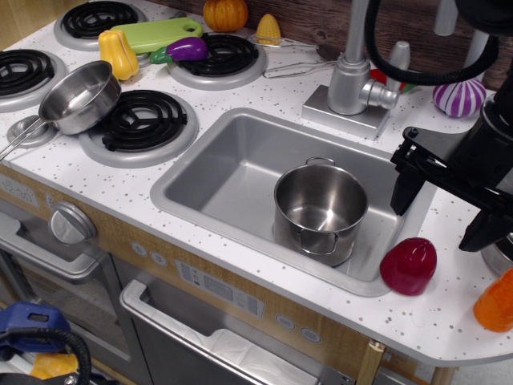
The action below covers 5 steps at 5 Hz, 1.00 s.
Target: Put sweet potato in pot which is in sink
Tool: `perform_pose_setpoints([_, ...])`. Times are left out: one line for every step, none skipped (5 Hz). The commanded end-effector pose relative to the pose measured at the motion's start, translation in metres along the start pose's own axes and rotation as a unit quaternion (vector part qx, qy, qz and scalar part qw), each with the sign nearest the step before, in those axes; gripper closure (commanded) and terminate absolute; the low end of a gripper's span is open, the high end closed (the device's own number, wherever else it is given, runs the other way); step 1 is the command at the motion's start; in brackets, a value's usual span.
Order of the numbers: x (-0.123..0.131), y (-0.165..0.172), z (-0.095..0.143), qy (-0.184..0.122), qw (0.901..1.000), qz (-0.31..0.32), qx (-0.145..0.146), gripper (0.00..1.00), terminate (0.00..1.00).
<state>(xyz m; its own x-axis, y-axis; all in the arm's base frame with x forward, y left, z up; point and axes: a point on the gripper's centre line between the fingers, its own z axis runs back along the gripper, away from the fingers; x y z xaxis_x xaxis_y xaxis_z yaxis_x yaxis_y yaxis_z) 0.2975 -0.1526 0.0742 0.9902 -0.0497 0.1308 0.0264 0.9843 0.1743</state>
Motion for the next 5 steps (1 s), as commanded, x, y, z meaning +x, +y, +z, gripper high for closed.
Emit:
perform_pose_setpoints([0.000, 0.000, 0.000, 0.000, 1.0000, 0.000, 0.000, 0.00, 0.00])
perform_pose_setpoints([-0.002, 0.000, -0.009, -0.015, 0.9998, -0.001, -0.009, 0.00, 0.00])
perform_pose_setpoints([-0.004, -0.002, -0.020, -0.036, 0.9993, -0.001, -0.013, 0.00, 0.00])
perform_pose_setpoints([-0.004, -0.001, -0.027, -0.045, 0.9988, -0.001, -0.020, 0.00, 0.00])
perform_pose_setpoints([-0.003, 0.000, -0.034, -0.058, 0.9979, -0.004, -0.029, 0.00, 0.00])
